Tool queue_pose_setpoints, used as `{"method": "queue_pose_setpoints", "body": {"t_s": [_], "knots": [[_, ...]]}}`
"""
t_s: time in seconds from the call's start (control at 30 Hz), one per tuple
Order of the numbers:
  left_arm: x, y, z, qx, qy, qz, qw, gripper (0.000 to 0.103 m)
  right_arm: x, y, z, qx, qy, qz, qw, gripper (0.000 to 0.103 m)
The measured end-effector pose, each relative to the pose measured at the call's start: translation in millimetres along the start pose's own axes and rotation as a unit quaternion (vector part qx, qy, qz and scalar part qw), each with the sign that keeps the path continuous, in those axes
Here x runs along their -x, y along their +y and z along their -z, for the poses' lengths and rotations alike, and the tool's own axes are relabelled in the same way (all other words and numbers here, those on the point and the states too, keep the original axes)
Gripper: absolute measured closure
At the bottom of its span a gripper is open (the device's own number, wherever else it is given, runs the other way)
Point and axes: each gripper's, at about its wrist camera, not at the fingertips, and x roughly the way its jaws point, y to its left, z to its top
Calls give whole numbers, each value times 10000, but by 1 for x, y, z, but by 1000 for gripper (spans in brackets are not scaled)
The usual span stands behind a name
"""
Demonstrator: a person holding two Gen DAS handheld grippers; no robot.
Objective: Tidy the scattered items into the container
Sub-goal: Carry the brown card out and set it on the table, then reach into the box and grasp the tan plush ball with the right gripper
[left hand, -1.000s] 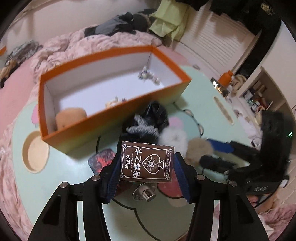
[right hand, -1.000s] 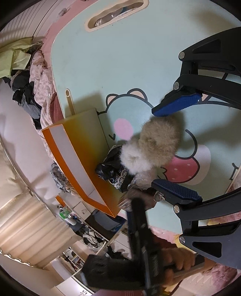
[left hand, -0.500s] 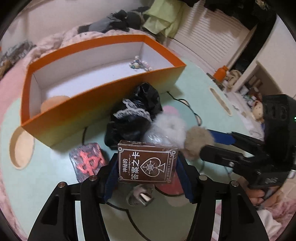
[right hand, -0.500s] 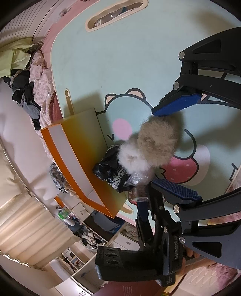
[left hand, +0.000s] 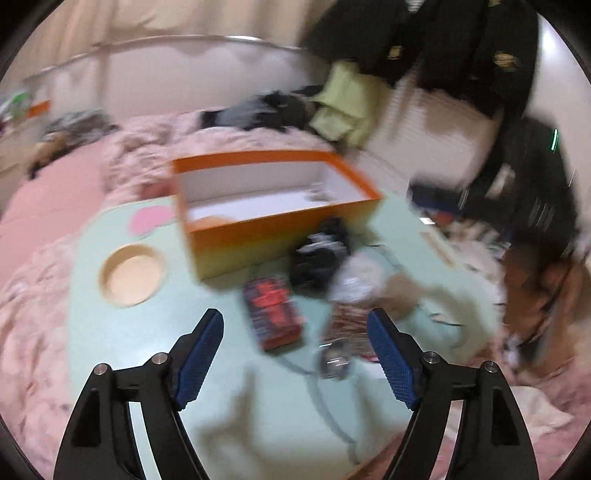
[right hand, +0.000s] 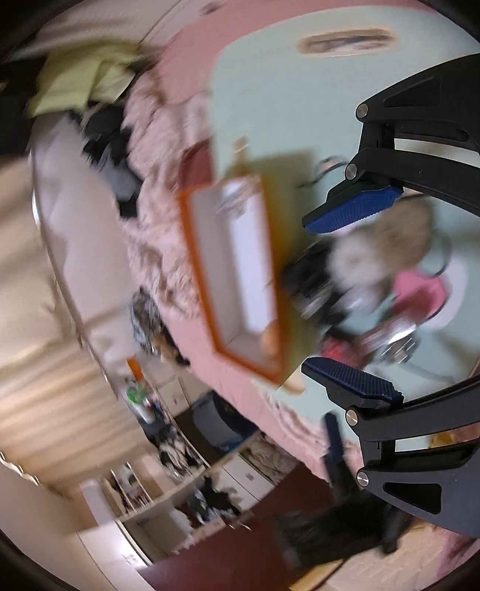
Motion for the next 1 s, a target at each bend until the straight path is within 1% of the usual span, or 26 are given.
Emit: {"method": "queue_pose_setpoints", "body": {"t_s": [0.07, 0.1, 0.17, 0.23, 0.3, 0.33, 0.43, 0.53, 0.57, 0.6, 0.63, 0.67, 0.73, 0.8, 0.87, 0.93, 1.0], "knots": [[-7, 6, 6, 87, 83, -188, 9998, 23, -19, 14, -28, 53, 337, -48, 9994, 33], [-11, 8, 8, 126, 142, -240, 9995, 23, -35, 21, -42, 53, 613, -109, 9980, 33], [-18, 14, 15, 214, 227, -204, 9993, 23, -69, 34, -64, 68, 1139, -283, 9931, 33], [-21, 17, 18, 312, 249, -51, 9992, 23, -114, 50, -77, 253, 1797, -353, 9828, 36], [-22, 17, 19, 348, 255, 36, 9991, 23, -146, 57, -80, 344, 2206, -236, 9745, 40], [-22, 16, 21, 350, 249, 46, 9991, 23, -167, 58, -81, 280, 2391, -70, 9706, 41], [-22, 16, 24, 366, 210, 134, 9990, 23, -200, 52, -77, 51, 2649, 162, 9641, 41], [-25, 21, 27, 500, 246, 170, 9983, 23, -223, 50, -68, -56, 2908, 109, 9567, 41], [-26, 22, 28, 548, 258, 188, 9980, 23, -227, 48, -62, -84, 2984, 185, 9542, 41], [-26, 24, 28, 596, 255, 212, 9977, 23, -233, 44, -59, -91, 3068, 247, 9514, 45], [-26, 26, 29, 633, 239, 234, 9974, 23, -233, 45, -56, 5, 3003, 277, 9534, 55], [-25, 27, 28, 655, 220, 249, 9973, 23, -231, 46, -57, 71, 2961, 295, 9547, 59], [-23, 28, 28, 687, 186, 250, 9972, 23, -225, 40, -58, -44, 2835, 218, 9587, 62], [-22, 30, 27, 736, 130, 239, 9969, 23, -217, 33, -62, -214, 2616, 177, 9648, 62], [-21, 31, 27, 769, 118, 238, 9967, 23, -195, 30, -72, -253, 2212, 135, 9748, 62], [-21, 32, 27, 779, 120, 226, 9966, 23, -166, 30, -80, -216, 1812, 40, 9832, 62], [-20, 33, 27, 794, 98, 211, 9966, 23, -137, 29, -85, -162, 1506, -36, 9885, 62]]}}
